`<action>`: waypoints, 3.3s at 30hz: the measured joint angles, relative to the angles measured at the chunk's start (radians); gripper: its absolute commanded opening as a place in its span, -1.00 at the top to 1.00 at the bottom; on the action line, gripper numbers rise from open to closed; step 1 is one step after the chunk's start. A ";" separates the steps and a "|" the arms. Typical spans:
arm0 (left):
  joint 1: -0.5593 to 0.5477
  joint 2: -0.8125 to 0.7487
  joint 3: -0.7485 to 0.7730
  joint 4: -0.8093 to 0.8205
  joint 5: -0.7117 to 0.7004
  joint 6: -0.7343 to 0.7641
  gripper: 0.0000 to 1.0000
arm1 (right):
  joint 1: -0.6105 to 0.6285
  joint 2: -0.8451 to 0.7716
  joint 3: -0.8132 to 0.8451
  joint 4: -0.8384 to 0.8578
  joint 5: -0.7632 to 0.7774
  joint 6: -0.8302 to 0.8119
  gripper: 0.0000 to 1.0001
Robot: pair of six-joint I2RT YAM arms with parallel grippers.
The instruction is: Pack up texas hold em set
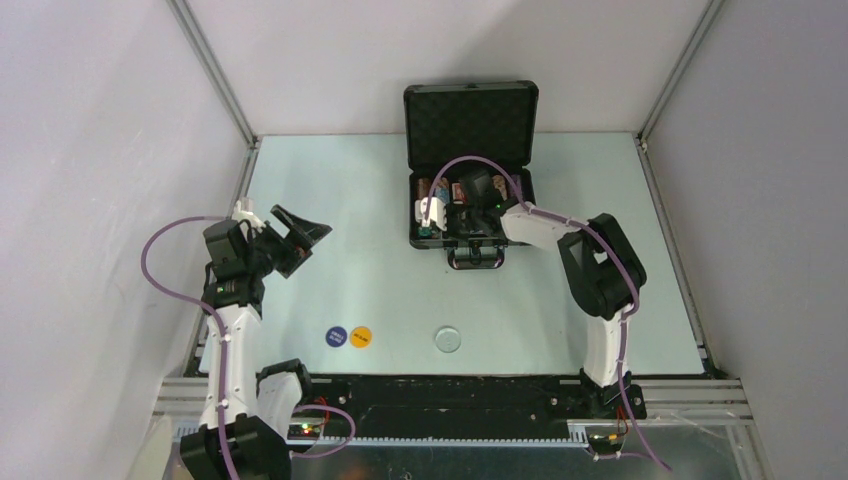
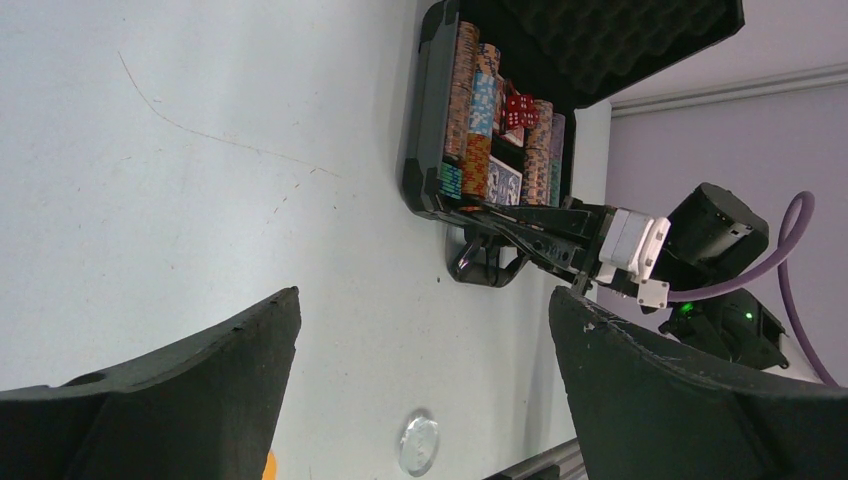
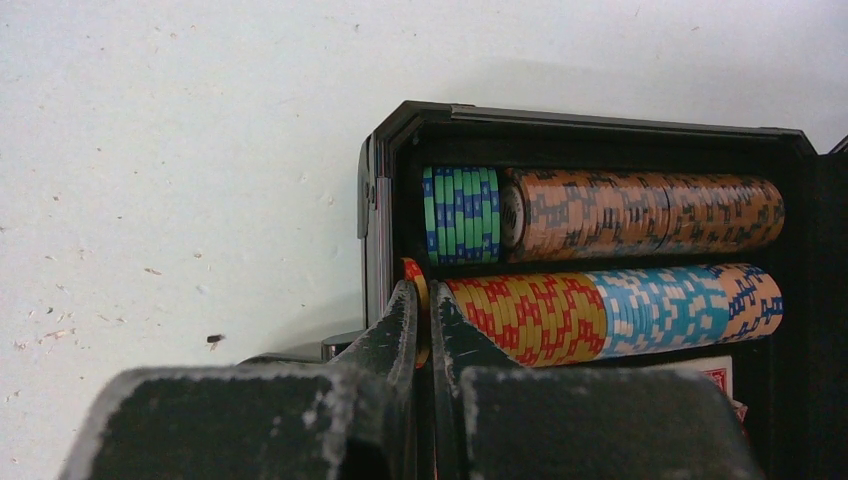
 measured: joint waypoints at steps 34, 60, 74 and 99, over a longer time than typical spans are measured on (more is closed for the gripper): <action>0.000 0.000 0.000 0.000 0.000 0.000 -0.97 | -0.006 -0.036 -0.037 0.016 0.026 0.013 1.00; 0.000 0.007 0.000 0.000 0.000 0.000 -0.97 | -0.048 -0.057 -0.038 -0.011 -0.019 0.021 1.00; 0.000 0.008 0.000 0.000 0.000 0.000 -0.97 | -0.047 -0.055 -0.033 -0.016 -0.018 0.021 1.00; 0.000 0.013 0.000 0.001 0.000 0.000 -0.97 | -0.099 -0.072 0.090 0.091 -0.018 0.007 1.00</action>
